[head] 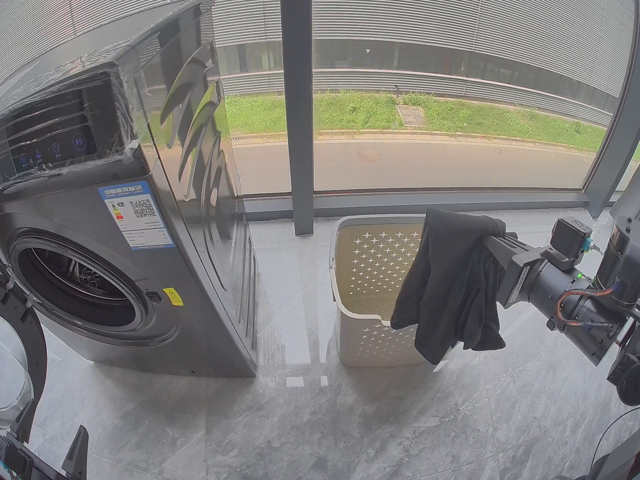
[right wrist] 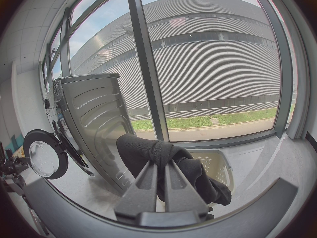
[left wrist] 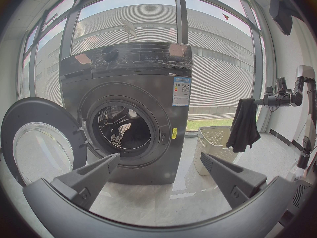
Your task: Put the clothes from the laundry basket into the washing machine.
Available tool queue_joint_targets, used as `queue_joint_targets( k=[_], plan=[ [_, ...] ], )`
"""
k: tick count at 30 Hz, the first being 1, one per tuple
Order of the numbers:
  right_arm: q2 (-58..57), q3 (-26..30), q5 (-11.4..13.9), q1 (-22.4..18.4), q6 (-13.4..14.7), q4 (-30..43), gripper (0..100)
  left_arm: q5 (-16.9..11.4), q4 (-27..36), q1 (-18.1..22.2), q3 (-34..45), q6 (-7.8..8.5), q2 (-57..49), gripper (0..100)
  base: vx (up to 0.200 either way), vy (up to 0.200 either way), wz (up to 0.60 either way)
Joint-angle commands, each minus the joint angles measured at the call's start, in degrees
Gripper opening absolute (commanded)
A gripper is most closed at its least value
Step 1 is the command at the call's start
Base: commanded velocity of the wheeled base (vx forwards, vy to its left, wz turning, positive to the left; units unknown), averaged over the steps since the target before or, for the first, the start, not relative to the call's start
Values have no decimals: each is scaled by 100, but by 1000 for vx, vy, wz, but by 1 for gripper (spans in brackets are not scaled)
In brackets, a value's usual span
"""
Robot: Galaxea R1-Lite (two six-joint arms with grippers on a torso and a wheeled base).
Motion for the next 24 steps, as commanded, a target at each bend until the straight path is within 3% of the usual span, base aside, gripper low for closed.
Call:
queue_joint_targets(
  k=[1, 24],
  plan=[
    [44, 2, 4, 55, 6, -24, 0, 3, 0, 3, 90, -4, -93, 100, 0, 200, 0],
    [71, 99, 30, 476, 76, -182, 0, 12, 26, -6, 72, -21, -93, 100, 0, 200, 0]
  ],
)
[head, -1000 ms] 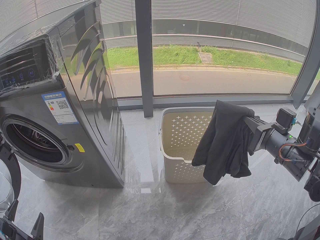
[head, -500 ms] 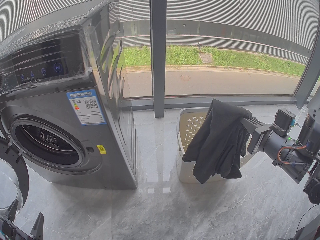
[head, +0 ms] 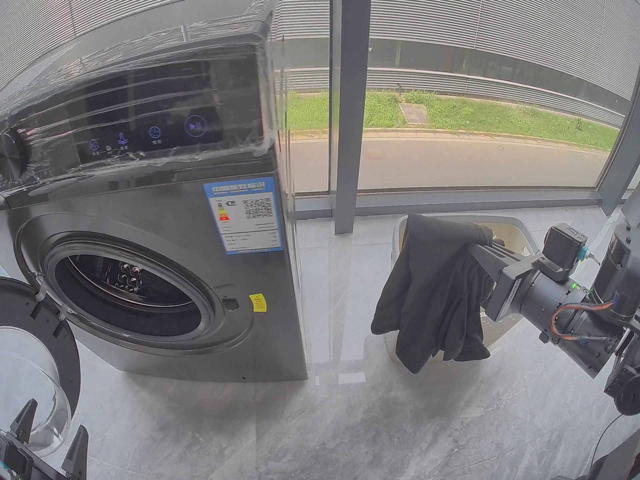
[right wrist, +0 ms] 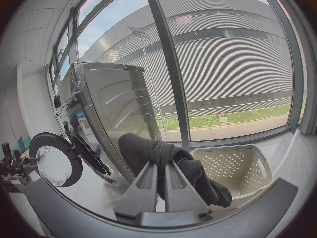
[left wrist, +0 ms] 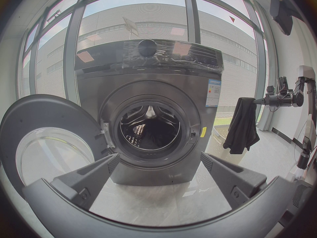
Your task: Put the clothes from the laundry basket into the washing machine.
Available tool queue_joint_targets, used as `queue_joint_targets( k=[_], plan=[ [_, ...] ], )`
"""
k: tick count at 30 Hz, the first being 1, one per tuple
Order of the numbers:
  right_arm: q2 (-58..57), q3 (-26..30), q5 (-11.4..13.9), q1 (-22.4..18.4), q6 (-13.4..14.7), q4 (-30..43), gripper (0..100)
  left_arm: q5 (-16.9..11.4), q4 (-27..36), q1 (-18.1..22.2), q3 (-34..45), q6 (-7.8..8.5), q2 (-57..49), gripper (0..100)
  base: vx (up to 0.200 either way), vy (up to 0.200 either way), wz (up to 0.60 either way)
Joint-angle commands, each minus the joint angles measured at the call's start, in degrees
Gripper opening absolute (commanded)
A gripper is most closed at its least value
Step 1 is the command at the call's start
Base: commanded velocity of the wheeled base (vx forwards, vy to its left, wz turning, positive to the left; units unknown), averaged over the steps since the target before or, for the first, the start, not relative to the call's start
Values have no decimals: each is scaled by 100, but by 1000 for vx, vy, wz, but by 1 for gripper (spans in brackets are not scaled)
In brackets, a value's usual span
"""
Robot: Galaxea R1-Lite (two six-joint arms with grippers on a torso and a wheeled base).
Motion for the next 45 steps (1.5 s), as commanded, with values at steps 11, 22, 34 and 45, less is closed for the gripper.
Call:
queue_joint_targets(
  k=[11, 22, 34, 45],
  plan=[
    [47, 49, -4, 75, -12, -119, 0, 1, -7, 0, 75, -2, -94, 100, 0, 18, 0],
    [39, 58, -4, 75, -12, -119, 0, 1, -16, 0, 75, -2, -94, 100, 0, 0, 0],
    [47, 58, 5, 75, -12, -119, 0, 1, -25, 0, 84, -2, -94, 100, 0, 83, 0],
    [47, 67, 5, 75, -12, -119, 0, 1, -25, 9, 84, -11, -94, 100, 0, 200, 0]
  ],
)
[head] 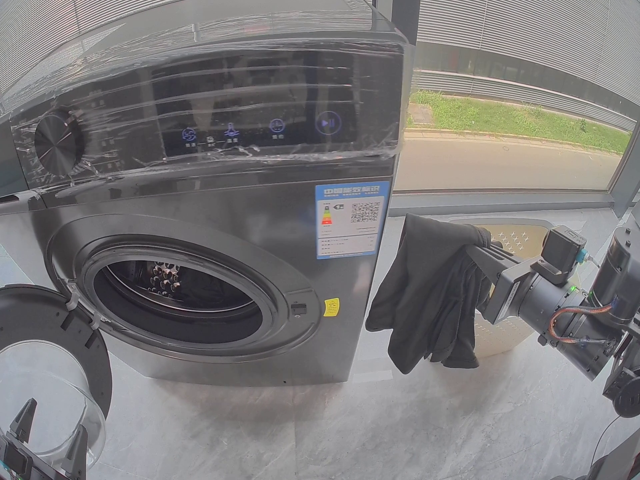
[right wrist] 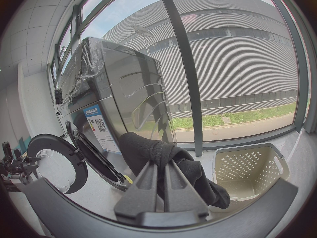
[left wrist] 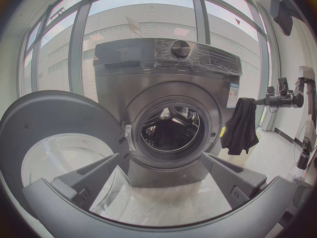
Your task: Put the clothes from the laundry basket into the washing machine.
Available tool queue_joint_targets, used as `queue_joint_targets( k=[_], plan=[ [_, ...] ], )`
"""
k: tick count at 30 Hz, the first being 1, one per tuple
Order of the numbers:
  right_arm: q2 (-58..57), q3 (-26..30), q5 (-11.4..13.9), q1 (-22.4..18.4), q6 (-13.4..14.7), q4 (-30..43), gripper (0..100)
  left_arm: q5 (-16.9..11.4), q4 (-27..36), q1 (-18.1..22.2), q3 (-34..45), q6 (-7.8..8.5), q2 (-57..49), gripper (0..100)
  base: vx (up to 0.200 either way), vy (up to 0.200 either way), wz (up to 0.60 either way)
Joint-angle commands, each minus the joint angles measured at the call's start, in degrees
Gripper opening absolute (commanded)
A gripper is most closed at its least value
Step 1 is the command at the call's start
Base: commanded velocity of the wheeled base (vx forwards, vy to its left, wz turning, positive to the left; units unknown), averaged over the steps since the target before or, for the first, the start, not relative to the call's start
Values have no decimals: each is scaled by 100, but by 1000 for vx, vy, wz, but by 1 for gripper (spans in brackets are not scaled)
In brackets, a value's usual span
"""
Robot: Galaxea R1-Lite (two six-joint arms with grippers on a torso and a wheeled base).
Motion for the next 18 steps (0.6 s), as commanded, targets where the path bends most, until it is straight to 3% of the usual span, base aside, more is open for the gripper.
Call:
queue_joint_targets(
  k=[1, 4, 18],
  plan=[
    [10, 9, 1, 3, -1, -2, 0, -2, 0, 0, 84, -2, -96, 100, 0, 200, 0],
    [10, 9, 1, 3, -1, -2, 0, -2, 0, 0, 84, -11, -96, 100, 0, 200, 0],
    [10, 9, 1, 3, -1, -2, 0, -2, 0, 0, 84, -11, -96, 100, 0, 0, 0]
  ],
)
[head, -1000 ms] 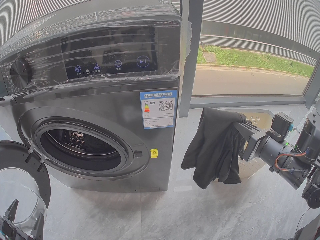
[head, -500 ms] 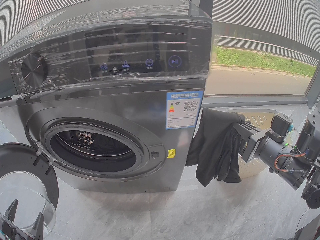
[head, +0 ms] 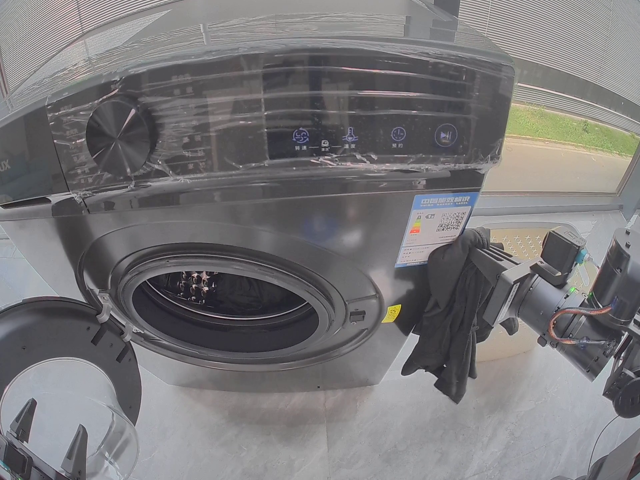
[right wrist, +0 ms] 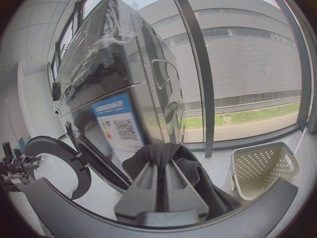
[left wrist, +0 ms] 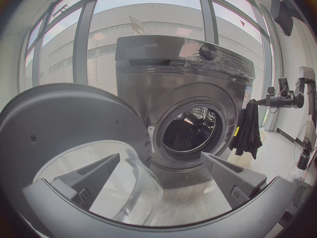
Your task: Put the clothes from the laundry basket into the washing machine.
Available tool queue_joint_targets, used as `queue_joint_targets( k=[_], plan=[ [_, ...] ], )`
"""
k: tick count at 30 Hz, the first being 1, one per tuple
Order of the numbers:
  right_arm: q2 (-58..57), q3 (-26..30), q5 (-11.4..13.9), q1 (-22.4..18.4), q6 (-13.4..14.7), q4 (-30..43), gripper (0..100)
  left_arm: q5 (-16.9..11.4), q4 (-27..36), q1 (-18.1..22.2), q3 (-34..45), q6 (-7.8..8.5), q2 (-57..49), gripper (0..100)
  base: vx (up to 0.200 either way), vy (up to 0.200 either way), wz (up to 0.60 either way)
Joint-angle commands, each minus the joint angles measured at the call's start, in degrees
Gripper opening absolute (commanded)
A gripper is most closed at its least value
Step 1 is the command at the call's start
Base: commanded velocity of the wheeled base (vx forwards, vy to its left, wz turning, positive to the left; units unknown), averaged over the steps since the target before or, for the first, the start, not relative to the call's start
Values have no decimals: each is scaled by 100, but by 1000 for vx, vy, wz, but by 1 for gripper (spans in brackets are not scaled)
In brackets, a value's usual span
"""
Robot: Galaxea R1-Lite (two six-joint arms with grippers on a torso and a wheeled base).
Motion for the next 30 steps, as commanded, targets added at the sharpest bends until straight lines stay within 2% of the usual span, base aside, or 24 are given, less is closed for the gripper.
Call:
queue_joint_targets(
  k=[1, 22, 30],
  plan=[
    [10, 1, 1, 0, -1, -4, 0, -4, 0, 9, 84, -1, -96, 100, 0, 0, 0],
    [1, 18, 19, 9, -1, -4, 0, -4, 0, 0, 92, 16, -96, 100, 0, 0, 0],
    [1, 71, 45, 9, -1, -4, 0, 5, -9, 9, 92, 34, -96, 100, -200, 0, 0]
  ],
)
